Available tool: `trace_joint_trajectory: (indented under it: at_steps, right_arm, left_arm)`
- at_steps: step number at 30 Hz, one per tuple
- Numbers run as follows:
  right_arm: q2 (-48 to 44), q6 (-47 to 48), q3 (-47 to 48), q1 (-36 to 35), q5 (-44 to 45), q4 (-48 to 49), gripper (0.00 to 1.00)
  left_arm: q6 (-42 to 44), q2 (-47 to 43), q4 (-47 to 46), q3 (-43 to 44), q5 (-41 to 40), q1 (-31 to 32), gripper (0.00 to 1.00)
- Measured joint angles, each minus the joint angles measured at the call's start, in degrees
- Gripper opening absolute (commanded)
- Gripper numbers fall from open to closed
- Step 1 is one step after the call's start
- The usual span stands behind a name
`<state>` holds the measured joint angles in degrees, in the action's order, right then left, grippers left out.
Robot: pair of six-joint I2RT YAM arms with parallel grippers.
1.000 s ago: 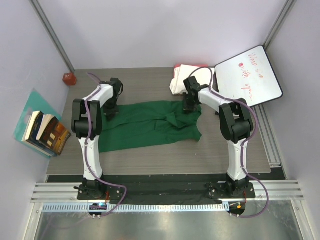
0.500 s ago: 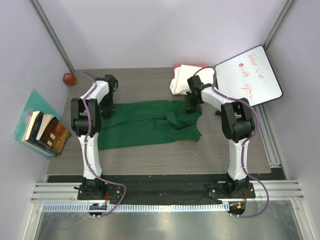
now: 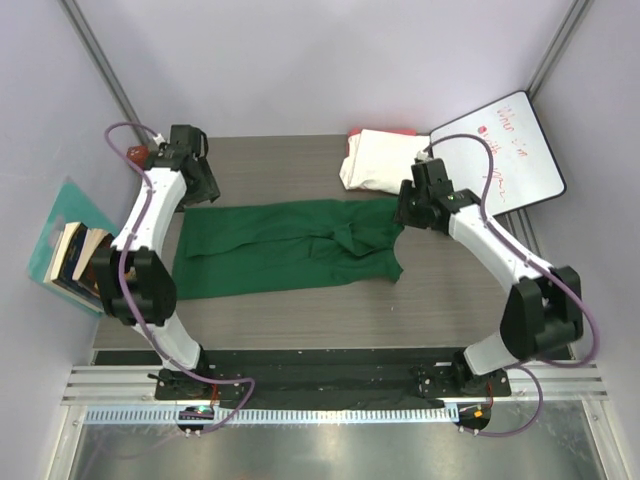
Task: Fold and stack the t-shirts
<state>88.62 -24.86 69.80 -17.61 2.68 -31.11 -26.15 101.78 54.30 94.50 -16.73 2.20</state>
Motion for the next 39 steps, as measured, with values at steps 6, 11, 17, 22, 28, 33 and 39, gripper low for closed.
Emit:
trace_joint_trajectory:
  at_steps: [6, 11, 17, 22, 28, 33, 39]
  right_arm:
    - [-10.58, -2.73, -10.75, -7.87, 0.26, -2.67, 0.45]
    - [-12.59, -5.79, -16.52, -16.63, 1.51, -4.87, 0.46]
    - [-14.95, -9.25, -19.78, -17.68, 6.25, -9.09, 0.47]
    - [-16.90, -11.30, -19.78, -18.23, 9.73, -12.48, 0.50]
    - [-16.96, -12.11, -22.34, -18.32, 10.10, -11.32, 0.50]
    - [-13.97, -11.89, -23.52, -18.36, 10.99, -8.90, 0.50]
    - [-9.79, -10.69, -23.52, -18.36, 11.85, -4.70, 0.56]
  left_arm:
    - [-0.92, -9.99, -1.49, -12.70, 1.84, 2.91, 0.66]
    - [-0.92, -10.25, -1.51, -19.26, 3.23, 4.17, 0.64]
    - [-0.85, -12.04, -1.75, -20.50, 3.34, 4.39, 0.64]
    - [-0.68, -14.23, -1.97, -20.68, 3.32, 4.44, 0.63]
    - [-0.68, -14.29, -2.47, -22.62, 3.32, 4.59, 0.62]
    - [-0.63, -14.29, -2.51, -22.73, 3.26, 4.61, 0.61]
    - [-0.59, -14.27, -2.67, -22.77, 3.26, 4.66, 0.60]
